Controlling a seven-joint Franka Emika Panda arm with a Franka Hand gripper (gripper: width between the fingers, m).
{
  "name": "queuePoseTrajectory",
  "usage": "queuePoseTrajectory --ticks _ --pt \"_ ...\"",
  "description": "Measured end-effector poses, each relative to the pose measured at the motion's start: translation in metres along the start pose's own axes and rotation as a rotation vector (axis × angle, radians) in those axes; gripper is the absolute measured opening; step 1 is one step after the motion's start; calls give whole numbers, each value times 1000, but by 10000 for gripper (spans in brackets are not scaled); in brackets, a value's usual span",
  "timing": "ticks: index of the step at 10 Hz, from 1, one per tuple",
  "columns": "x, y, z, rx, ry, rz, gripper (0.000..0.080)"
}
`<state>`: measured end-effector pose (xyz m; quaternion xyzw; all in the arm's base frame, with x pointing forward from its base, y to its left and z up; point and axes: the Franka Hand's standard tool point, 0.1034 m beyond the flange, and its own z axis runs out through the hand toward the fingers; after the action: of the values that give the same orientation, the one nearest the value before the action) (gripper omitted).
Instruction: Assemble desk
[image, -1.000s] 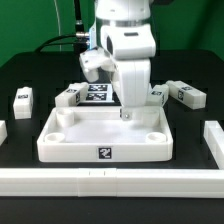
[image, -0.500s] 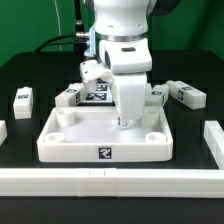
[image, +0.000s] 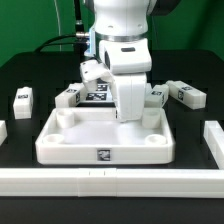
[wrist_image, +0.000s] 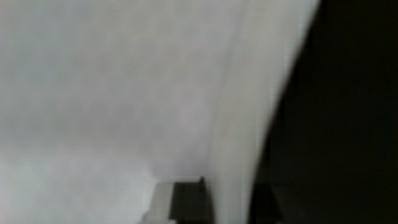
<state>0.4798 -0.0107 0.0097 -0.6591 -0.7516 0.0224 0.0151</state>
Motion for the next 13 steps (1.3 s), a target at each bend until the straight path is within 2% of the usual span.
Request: queuePoseTrajectory --ticks 7,8,10,11,13 --pt "2 1 0 -2 1 25 59" --pt "17 7 -2 -9 4 104 59" --pt "31 22 -2 -16 7 148 59" --pt "37 33 -2 -26 10 152 59" --pt "40 43 -2 -37 13 148 59"
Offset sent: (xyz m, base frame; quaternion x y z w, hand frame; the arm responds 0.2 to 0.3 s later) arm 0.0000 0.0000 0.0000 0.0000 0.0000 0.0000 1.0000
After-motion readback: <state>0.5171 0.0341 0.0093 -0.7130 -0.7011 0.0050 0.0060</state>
